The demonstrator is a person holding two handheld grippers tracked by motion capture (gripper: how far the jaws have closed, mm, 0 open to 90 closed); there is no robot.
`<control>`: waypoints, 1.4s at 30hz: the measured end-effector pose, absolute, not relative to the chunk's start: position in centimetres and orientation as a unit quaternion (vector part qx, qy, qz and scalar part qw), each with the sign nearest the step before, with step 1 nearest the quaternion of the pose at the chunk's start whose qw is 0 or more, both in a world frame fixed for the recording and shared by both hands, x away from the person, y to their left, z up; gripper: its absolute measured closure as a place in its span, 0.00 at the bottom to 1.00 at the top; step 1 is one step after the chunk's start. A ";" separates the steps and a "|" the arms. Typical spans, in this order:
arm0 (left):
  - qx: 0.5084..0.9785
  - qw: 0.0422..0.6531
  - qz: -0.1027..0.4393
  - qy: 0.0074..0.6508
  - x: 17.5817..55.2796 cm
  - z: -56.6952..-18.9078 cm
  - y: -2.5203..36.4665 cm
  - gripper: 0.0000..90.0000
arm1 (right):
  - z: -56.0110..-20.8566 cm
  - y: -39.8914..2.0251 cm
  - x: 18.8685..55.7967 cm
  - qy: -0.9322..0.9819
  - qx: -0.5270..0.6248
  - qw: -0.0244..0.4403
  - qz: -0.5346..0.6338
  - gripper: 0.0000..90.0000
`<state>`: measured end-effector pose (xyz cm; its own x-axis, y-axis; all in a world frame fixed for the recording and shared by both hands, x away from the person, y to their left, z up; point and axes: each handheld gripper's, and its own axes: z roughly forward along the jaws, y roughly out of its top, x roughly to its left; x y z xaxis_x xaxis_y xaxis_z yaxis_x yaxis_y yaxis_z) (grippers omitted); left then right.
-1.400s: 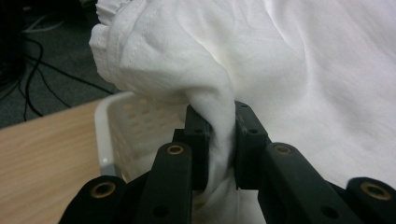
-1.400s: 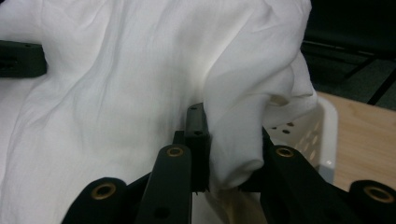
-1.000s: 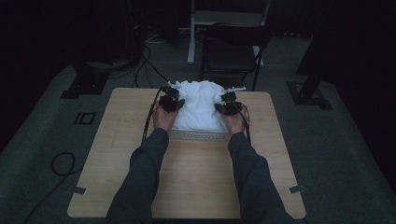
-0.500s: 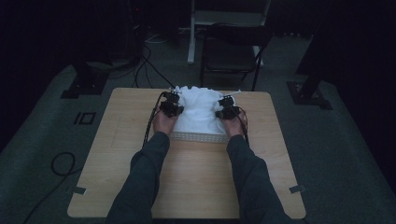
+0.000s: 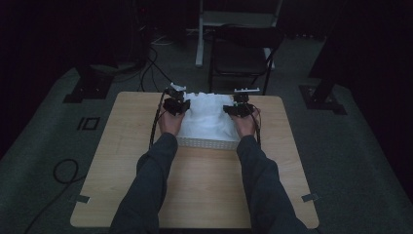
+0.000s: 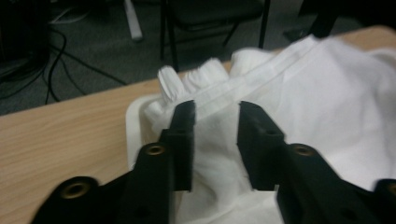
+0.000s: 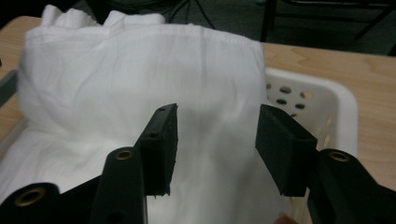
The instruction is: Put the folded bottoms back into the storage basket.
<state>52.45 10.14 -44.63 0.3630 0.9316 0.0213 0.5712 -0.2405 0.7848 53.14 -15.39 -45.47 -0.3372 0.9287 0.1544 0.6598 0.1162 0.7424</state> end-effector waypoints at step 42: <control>0.748 0.370 0.229 0.501 41.4 -49.4 21.1 0.64 | -48.0 -23.4 42.1 0.731 0.523 0.213 0.383 0.60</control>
<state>41.42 21.14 -49.42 0.3944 0.9185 -0.0284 0.5801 -0.2249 0.7829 42.14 -23.35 -48.01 -0.3632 0.9274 0.0893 0.6009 0.1599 0.7831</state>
